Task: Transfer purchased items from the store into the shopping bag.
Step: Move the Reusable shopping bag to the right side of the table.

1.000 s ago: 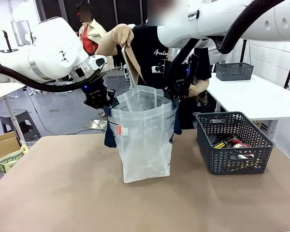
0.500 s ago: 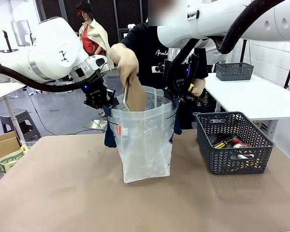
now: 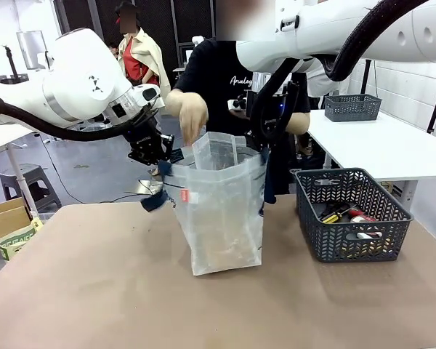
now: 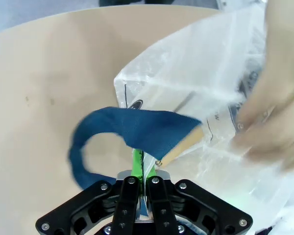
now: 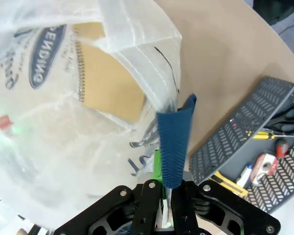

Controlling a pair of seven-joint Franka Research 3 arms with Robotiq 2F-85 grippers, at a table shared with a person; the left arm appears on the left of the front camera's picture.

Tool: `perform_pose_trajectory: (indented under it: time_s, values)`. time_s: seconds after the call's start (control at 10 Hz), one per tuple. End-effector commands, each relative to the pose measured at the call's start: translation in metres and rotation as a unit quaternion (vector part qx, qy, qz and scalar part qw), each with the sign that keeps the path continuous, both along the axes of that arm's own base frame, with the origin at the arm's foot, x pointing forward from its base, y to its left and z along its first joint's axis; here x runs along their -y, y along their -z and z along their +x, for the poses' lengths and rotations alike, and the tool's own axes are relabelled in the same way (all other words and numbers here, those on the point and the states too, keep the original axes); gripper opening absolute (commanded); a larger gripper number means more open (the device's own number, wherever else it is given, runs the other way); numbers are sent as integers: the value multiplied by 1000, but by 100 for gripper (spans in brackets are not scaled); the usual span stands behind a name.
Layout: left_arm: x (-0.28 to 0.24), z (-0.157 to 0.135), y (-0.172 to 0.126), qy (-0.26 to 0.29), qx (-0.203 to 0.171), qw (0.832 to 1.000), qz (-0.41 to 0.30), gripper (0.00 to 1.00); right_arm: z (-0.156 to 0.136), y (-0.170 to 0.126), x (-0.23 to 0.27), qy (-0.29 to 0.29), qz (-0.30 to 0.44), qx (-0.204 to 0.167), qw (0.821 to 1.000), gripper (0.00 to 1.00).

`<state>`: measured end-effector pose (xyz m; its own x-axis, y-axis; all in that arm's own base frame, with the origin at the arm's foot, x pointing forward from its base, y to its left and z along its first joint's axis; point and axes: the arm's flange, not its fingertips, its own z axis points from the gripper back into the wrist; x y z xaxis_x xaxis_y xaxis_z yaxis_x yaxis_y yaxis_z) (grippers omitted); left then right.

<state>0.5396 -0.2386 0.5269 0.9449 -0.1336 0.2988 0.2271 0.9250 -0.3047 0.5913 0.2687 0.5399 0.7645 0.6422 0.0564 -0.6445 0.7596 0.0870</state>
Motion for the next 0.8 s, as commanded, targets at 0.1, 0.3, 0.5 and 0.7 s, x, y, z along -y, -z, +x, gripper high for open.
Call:
perform_pose_trajectory:
  time_s: [0.1,0.3,0.5,0.7]
  values:
    - [-14,4,4,71,-2,997,-44,0,-2,0,-1,-4,3,5,1000,0]
    - [-18,3,1,73,25,996,-35,0,-3,0,-2,-5,-1,7,1000,0]
    - [-21,1,-2,90,35,995,-32,0,-3,1,-4,-10,-6,7,1000,0]
    - [-22,0,-6,108,34,993,-24,0,-4,1,-4,-9,-4,5,1000,0]
